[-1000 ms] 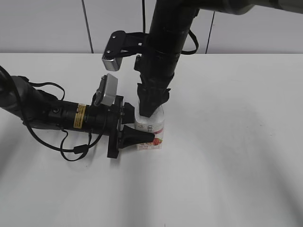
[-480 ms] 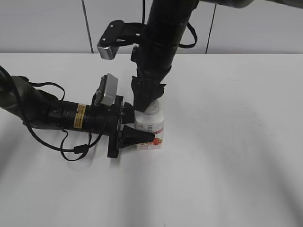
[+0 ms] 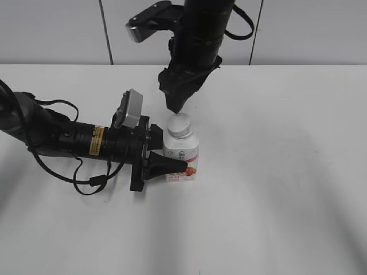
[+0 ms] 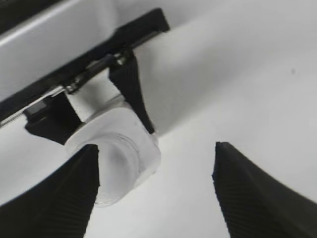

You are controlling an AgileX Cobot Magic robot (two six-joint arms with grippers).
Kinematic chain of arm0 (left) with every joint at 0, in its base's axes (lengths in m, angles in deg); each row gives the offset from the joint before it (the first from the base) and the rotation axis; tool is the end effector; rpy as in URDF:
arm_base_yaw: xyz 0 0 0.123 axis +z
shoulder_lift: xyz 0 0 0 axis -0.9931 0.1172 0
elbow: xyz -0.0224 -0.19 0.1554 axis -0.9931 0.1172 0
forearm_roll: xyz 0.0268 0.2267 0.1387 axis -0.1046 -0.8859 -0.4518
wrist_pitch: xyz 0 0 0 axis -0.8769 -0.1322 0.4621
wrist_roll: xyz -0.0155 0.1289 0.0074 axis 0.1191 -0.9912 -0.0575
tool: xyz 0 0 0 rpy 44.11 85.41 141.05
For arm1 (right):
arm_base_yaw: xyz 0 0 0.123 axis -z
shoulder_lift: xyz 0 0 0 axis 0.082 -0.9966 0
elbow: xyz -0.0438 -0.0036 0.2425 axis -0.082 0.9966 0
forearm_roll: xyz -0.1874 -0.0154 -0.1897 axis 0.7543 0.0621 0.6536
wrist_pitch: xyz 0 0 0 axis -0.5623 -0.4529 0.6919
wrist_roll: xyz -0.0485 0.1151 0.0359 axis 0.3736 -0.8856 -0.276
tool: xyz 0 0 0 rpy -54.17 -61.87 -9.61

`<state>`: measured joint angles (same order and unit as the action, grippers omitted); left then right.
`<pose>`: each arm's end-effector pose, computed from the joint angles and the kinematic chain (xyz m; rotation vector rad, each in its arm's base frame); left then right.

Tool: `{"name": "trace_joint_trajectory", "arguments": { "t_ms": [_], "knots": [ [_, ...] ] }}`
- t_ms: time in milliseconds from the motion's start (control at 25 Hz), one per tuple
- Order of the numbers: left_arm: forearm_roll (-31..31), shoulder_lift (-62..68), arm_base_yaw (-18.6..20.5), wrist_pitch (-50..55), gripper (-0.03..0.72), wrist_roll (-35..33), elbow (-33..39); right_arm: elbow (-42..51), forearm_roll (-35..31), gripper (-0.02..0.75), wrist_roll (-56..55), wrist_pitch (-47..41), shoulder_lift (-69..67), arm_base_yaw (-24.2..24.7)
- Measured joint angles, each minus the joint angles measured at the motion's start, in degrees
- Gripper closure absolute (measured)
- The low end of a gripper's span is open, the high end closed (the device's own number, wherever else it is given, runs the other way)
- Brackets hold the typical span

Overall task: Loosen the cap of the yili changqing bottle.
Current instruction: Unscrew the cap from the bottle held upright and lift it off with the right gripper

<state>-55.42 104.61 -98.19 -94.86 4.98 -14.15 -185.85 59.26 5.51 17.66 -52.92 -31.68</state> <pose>0.3203 -0.2099 -0.0011 1.4507 1.4434 -1.0775 0.3662 0.2879 0.1706 -1.5130 2.4729 0.1950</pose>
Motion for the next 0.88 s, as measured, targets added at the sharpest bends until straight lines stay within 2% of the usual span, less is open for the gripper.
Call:
{"name": "trace_joint_trajectory", "arguments": {
  "t_ms": [160,400,680,880],
  "knots": [
    [0.00,0.00,0.00,0.00,0.322,0.05,0.00,0.00,2.33,0.174,-11.45,-0.05,0.84,0.00],
    [0.04,0.00,0.00,0.00,0.322,0.05,0.00,-0.20,-3.33,0.174,-21.34,-0.05,2.44,0.00],
    [0.04,0.00,0.00,0.05,0.322,0.05,0.00,0.34,-3.99,0.174,-36.81,-0.05,2.62,0.00],
    [0.04,0.00,0.00,0.05,0.322,0.05,0.00,2.98,-4.47,0.174,-42.64,-0.05,2.68,0.00]
  ]
}}
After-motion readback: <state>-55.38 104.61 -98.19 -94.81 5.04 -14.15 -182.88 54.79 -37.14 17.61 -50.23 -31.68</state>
